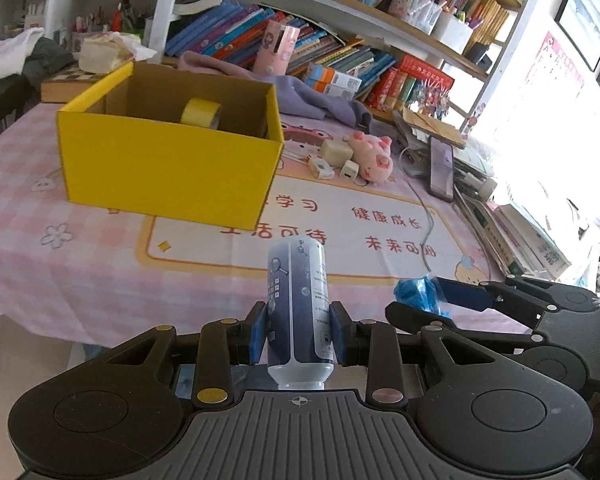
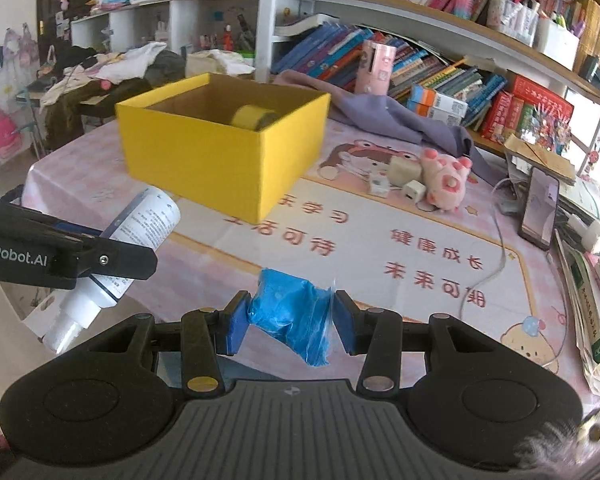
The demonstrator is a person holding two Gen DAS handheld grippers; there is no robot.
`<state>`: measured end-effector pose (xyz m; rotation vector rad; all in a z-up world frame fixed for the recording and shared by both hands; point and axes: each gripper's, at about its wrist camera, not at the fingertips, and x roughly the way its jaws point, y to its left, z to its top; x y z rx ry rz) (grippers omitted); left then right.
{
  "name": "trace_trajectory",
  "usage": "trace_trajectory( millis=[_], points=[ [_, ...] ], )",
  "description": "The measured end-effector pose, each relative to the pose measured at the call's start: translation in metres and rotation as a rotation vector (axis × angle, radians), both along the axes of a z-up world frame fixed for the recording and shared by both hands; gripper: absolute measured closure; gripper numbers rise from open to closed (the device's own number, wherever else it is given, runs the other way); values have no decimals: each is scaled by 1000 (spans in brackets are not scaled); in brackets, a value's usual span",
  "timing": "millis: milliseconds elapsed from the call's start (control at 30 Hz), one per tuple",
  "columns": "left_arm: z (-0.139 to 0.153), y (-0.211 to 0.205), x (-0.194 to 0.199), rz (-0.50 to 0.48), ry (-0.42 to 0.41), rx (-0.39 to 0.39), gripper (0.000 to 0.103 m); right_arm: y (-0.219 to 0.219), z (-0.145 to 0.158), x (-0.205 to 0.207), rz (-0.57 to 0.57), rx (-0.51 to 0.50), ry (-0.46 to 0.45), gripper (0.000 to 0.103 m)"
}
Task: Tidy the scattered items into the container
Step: 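Carry the glue tube with left tool while right tool carries the blue bag toward the yellow box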
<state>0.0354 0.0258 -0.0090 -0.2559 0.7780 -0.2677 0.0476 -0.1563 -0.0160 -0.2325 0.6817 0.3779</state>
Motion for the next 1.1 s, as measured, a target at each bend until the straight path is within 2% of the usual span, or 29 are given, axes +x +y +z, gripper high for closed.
trace_trajectory(
  millis=[567, 1100],
  points=[
    [-3, 48, -30, 64, 2, -25, 72, 48, 0, -28, 82, -3, 29, 61],
    [1, 83, -29, 159, 9, 12, 72, 87, -1, -14, 197, 36, 46, 61]
  ],
)
